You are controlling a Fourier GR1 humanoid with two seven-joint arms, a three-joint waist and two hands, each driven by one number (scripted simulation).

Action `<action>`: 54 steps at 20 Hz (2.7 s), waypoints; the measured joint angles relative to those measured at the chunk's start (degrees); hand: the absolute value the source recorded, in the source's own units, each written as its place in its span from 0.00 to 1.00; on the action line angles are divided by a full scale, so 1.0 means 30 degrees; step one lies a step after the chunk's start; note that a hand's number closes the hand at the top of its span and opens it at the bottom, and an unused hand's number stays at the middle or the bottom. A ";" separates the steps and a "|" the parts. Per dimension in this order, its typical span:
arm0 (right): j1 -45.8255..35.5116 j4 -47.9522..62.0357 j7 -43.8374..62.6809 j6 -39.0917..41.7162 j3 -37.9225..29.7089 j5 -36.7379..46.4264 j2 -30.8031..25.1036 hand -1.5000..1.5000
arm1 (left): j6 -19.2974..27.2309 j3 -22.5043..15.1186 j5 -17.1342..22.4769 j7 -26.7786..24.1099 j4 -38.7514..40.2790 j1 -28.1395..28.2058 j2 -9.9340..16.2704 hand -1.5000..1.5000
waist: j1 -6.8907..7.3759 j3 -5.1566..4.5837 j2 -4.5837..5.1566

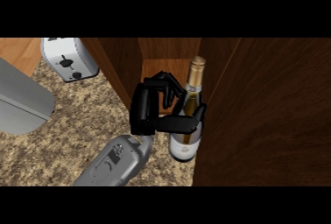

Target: Pick up the wine, place it into the cabinet and close the cabinet

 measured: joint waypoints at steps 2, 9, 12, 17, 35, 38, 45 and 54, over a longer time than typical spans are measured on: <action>-0.0574 0.0077 0.0279 -0.0106 -0.0184 -0.0007 -0.0117 0.00 | 0.0143 -0.0107 -0.0146 -0.0397 0.0954 -0.0309 0.0002 1.00 | -0.0017 0.0002 0.0011; -0.0681 0.0131 0.0168 -0.0185 -0.0281 0.0030 -0.0050 0.00 | -0.0191 0.0232 -0.0043 -0.2820 0.3546 -0.0180 0.0040 1.00 | -0.0010 -0.0001 0.0017; -0.0451 0.0187 -0.0026 -0.0133 -0.0102 0.0077 0.0085 0.00 | -0.0668 0.0989 -0.0201 -0.3194 0.4116 -0.0364 0.0196 1.00 | 0.0033 0.0003 0.0010; -0.0160 0.0123 -0.0159 -0.0085 0.0253 0.0091 0.0226 0.00 | -0.0872 0.1524 0.0561 -0.4460 0.5309 -0.0663 0.0076 1.00 | -0.0009 0.0002 0.0016; -0.0389 0.0143 0.0261 -0.0117 0.0016 -0.0138 0.0272 0.00 | -0.3336 0.4892 0.1798 -0.5103 1.1477 -0.4677 0.0088 1.00 | -0.0167 -0.0001 0.0053; -0.0577 0.0191 0.0333 -0.0072 -0.0165 -0.0192 0.0206 0.00 | -0.3503 0.5326 0.1770 -0.5384 1.2770 -0.5501 0.0066 1.00 | -0.0172 0.0001 0.0060; 0.0028 0.0193 -0.0238 0.0088 0.0473 -0.0120 0.0551 0.00 | -0.3343 0.6223 0.1993 -0.6859 1.5875 -0.7669 0.0122 1.00 | -0.0345 0.0001 0.0109; -0.0388 0.0471 -0.0596 0.0097 0.0286 -0.0057 0.0686 0.00 | -0.2980 0.7488 0.2208 -0.9325 1.9461 -0.9976 0.0145 1.00 | -0.0605 0.0000 0.0216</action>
